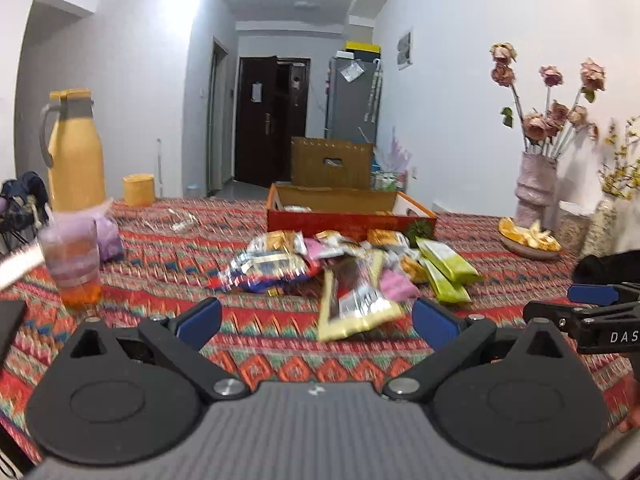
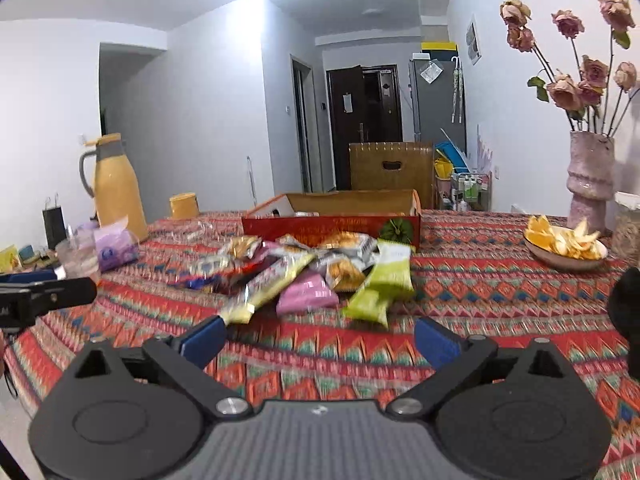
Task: Organize snacks
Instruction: 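Withdraw both open tools from the box back toward the snack pile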
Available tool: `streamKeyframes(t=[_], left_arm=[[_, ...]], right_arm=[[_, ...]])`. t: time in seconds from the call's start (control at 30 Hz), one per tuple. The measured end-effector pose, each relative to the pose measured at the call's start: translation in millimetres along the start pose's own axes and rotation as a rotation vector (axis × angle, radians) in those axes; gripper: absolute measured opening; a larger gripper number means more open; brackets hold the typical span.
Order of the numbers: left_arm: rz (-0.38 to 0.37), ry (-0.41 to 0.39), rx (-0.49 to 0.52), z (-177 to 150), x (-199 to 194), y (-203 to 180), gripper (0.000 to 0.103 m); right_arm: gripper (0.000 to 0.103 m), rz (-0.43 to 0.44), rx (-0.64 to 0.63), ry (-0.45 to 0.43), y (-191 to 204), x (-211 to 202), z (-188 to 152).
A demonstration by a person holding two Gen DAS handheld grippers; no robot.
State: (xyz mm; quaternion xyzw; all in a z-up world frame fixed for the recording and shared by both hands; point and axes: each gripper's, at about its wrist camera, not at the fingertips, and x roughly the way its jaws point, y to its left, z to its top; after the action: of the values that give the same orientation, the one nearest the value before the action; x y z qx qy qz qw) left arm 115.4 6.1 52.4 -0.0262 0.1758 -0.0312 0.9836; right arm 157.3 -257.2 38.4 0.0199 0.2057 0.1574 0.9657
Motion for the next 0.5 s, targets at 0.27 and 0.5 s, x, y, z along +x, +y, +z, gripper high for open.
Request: streamKeyframes(t=[0.27, 0.5], left_arm=[[0.036, 0.052, 0.008, -35, -15, 8, 0.103], [0.07, 0.055, 0.007, -43, -21, 17, 0.103]], right_arm=[[0.101, -0.042, -0.034, -0.026, 13, -33, -30], [0.101, -0.048, -0.024, -0.004, 18, -37, -43]])
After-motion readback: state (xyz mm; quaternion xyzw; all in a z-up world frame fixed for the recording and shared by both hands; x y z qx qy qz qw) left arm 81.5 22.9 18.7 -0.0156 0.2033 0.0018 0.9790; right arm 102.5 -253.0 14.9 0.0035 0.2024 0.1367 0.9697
